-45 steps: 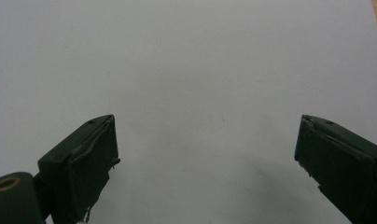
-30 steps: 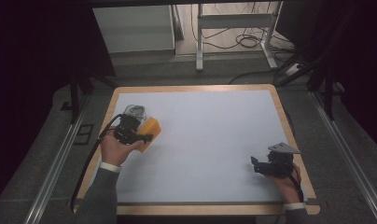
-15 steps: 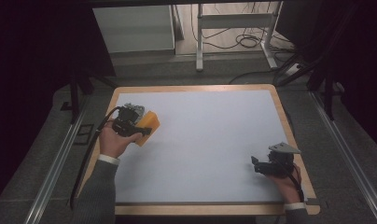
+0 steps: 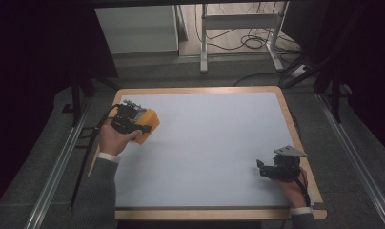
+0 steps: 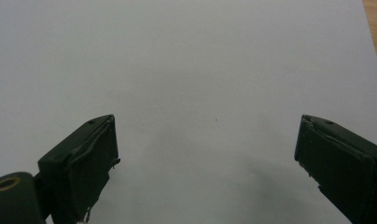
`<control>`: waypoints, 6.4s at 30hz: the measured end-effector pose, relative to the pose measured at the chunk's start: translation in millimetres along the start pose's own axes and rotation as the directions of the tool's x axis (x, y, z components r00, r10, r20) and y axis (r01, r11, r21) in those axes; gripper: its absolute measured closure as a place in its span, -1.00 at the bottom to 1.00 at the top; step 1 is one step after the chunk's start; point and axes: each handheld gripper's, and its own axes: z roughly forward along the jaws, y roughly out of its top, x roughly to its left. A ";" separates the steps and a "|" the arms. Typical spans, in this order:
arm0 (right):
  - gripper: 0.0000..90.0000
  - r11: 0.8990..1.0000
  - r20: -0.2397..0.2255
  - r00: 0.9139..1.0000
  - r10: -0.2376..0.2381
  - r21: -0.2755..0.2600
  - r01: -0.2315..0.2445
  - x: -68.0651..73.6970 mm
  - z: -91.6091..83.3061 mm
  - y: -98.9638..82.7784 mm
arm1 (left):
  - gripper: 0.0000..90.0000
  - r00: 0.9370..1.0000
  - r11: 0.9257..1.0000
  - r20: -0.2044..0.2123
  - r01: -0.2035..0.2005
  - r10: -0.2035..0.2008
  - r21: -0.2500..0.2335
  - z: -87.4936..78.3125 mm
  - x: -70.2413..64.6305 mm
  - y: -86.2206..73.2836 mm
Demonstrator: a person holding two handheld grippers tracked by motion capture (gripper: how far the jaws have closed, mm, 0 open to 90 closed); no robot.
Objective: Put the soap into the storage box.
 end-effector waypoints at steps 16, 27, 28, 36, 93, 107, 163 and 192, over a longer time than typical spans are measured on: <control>-0.87 1.000 -0.001 1.000 -0.001 -0.001 0.001 0.8 0.1 0.0 | 0.35 1.000 1.000 -0.017 0.010 -0.010 0.000 0.6 10.0 9.1; -0.87 1.000 0.000 1.000 -0.005 -0.006 0.005 1.6 -0.5 0.5 | 0.35 0.999 1.000 -0.024 0.030 -0.030 -0.001 0.7 19.9 14.9; -0.87 1.000 0.000 1.000 -0.005 -0.007 0.005 1.5 -0.6 0.5 | 0.35 0.999 1.000 -0.027 0.032 -0.031 0.000 0.7 21.3 15.2; -0.87 1.000 0.000 1.000 -0.008 -0.003 0.008 2.3 0.1 0.5 | 0.35 0.997 0.998 -0.044 0.056 -0.056 0.003 -0.1 28.5 17.4; -0.87 1.000 0.015 1.000 -0.010 -0.019 0.011 0.9 -2.2 0.5 | 0.35 0.959 0.963 -0.095 0.268 -0.268 -0.017 41.9 86.9 21.3; -0.86 1.000 0.019 1.000 -0.010 -0.017 0.011 0.5 -2.2 0.2 | 0.35 0.951 0.957 -0.109 0.289 -0.288 -0.011 52.6 92.4 15.5; -0.87 0.999 0.019 1.000 -0.020 -0.035 0.021 3.7 -3.7 2.7 | -0.40 0.998 0.985 0.033 -0.052 0.059 -0.167 -7.5 4.3 -62.8; -0.87 0.998 0.026 0.999 -0.032 -0.044 0.033 6.5 -3.8 2.7 | -0.53 0.997 0.989 0.075 -0.010 0.022 -0.146 27.2 -5.2 -132.8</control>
